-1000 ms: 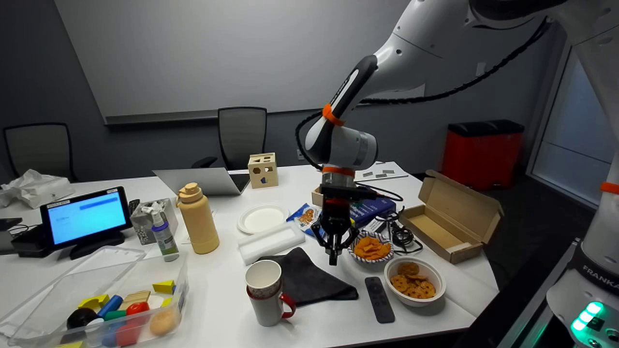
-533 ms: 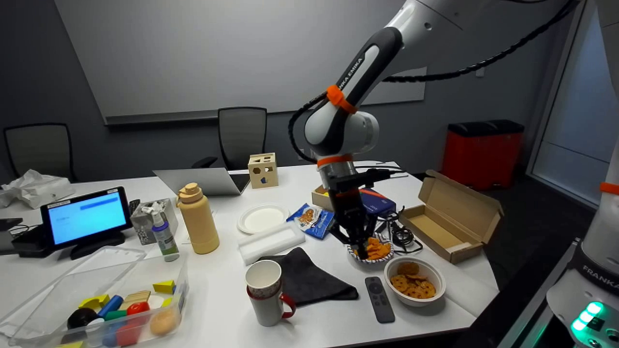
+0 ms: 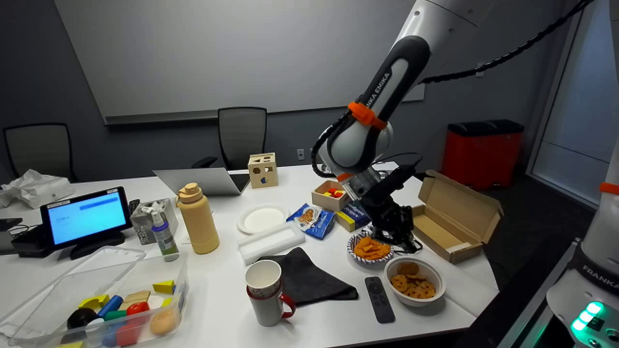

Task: Use the cake spatula to stir the contents in the black and white bowl on the left.

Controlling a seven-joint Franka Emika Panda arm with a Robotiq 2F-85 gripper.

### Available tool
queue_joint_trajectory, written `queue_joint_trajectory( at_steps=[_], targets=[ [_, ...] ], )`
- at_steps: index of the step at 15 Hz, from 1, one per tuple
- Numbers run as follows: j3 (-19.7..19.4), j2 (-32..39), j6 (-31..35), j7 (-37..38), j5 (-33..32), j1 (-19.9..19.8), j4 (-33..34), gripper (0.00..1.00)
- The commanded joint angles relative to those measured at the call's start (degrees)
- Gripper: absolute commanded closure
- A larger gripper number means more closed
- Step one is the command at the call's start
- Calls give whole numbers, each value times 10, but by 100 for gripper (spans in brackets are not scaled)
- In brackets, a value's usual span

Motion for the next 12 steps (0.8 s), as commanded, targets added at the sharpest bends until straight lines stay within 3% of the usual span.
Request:
queue_joint_trajectory(
  at_steps=[1, 12],
  targets=[
    [-5, 27, -3, 29, -57, 14, -3, 99],
    [-35, 121, 47, 95, -176, 44, 32, 99]
  ],
)
